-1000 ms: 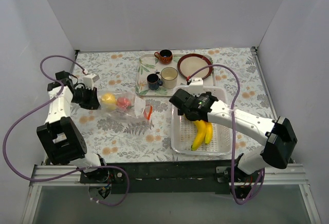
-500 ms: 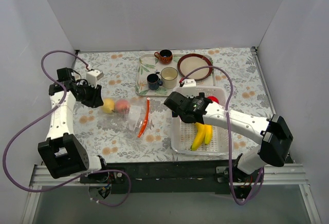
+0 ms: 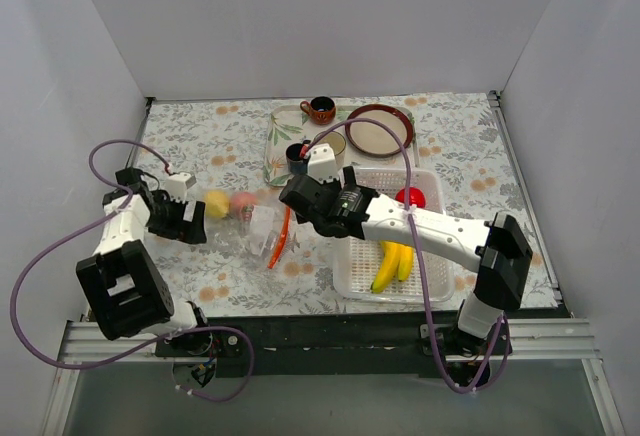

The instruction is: Open the zip-top bag and remove the fake food

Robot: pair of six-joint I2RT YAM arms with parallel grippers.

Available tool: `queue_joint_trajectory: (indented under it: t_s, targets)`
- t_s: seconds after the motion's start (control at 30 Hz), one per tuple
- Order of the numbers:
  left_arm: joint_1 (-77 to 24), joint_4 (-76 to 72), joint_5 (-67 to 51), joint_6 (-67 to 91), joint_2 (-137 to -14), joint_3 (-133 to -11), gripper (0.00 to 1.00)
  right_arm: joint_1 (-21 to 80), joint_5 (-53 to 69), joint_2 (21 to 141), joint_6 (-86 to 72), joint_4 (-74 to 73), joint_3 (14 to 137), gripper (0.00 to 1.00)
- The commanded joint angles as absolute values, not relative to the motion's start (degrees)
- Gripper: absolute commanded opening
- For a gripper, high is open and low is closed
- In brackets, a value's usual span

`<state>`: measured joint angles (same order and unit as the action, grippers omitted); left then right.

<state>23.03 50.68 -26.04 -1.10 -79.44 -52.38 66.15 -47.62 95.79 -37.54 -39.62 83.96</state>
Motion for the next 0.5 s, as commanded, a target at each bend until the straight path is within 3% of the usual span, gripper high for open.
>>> queue_joint_trajectory:
  t_s: [0.0,0.17,0.2,0.27,0.3,0.33,0.4,0.47]
  targets:
    - [22.9,44.1,-27.2,1.4,-81.4,-50.4,0.98,67.0,-47.7,96.6,-35.2,-36.8,85.1,0.99]
    - [22.9,39.8,-33.6,4.7,-87.0,-52.6,0.98,67.1,-46.1,96.7,-36.6,-35.1,82.0,0.99]
    - [22.7,39.6,-34.2,4.8,-88.1,-53.2,0.94,67.1,-45.8,96.9,-36.9,-35.1,81.4,0.98]
    - [22.4,43.8,-37.2,4.0,-91.4,-57.4,0.71,67.2,-44.8,97.4,-38.7,-35.9,80.5,0.98]
    - [22.6,45.2,-38.0,3.6,-91.8,-58.7,0.4,67.4,-44.7,97.7,-39.4,-37.0,80.2,0.98]
    - [22.5,46.2,-38.4,3.3,-91.5,-59.4,0.22,67.8,-44.7,97.7,-39.7,-37.0,79.2,0.99]
    - [22.5,47.2,-38.8,3.0,-89.9,-60.8,0.0,67.9,-44.0,97.4,-40.2,-36.0,77.9,0.98]
    - [22.5,48.9,-39.2,2.7,-87.4,-62.0,0.0,68.3,-43.5,97.2,-40.4,-35.4,76.6,0.98]
